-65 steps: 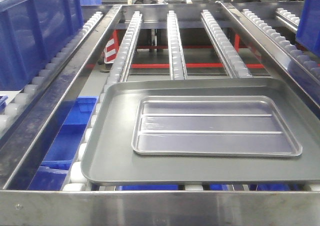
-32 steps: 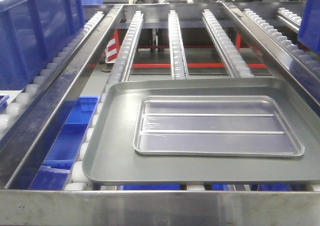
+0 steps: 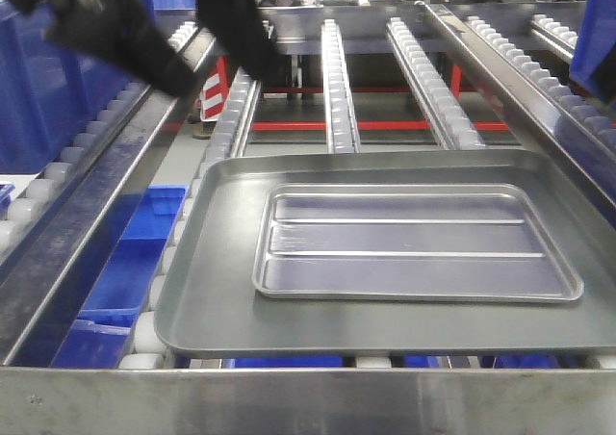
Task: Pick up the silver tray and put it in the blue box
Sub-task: 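Lower both grippers onto opposite short edges of the small silver tray and close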
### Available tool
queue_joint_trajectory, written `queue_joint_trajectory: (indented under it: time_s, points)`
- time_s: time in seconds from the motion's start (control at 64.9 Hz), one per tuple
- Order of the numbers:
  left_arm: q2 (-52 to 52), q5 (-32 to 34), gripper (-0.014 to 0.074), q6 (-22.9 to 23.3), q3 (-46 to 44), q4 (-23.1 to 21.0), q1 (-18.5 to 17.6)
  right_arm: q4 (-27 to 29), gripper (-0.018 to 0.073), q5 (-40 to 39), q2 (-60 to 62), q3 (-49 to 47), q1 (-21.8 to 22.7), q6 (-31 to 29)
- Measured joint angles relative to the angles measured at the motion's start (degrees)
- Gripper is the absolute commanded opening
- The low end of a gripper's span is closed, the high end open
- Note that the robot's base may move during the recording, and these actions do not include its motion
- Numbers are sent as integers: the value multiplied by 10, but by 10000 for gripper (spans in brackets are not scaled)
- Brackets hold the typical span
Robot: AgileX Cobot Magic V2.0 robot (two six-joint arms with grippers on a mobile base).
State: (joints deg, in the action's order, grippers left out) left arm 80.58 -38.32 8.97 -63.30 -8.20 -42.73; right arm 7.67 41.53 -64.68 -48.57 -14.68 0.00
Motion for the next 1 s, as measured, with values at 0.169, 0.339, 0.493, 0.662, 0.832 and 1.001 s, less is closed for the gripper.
queue_joint_trajectory:
  time_s: [0.169,0.339,0.493,0.662,0.832,1.001]
  points:
    - [103,-50,323,108,-94,75,-4,-17,427,20,-97,-50,0,51]
    - [194,-95,323,160,-190,99,-20,-77,427,38,-171,-96,0,137]
    - [251,-129,323,210,-237,137,-22,-91,426,38,-209,-118,0,152]
    - [279,-133,323,236,-242,145,-20,-92,425,24,-246,-119,0,159]
    - [296,-117,323,242,-243,146,-18,-92,425,5,-278,-119,6,167]
    - [314,-108,323,242,-243,148,-13,-92,425,-11,-301,-120,6,169]
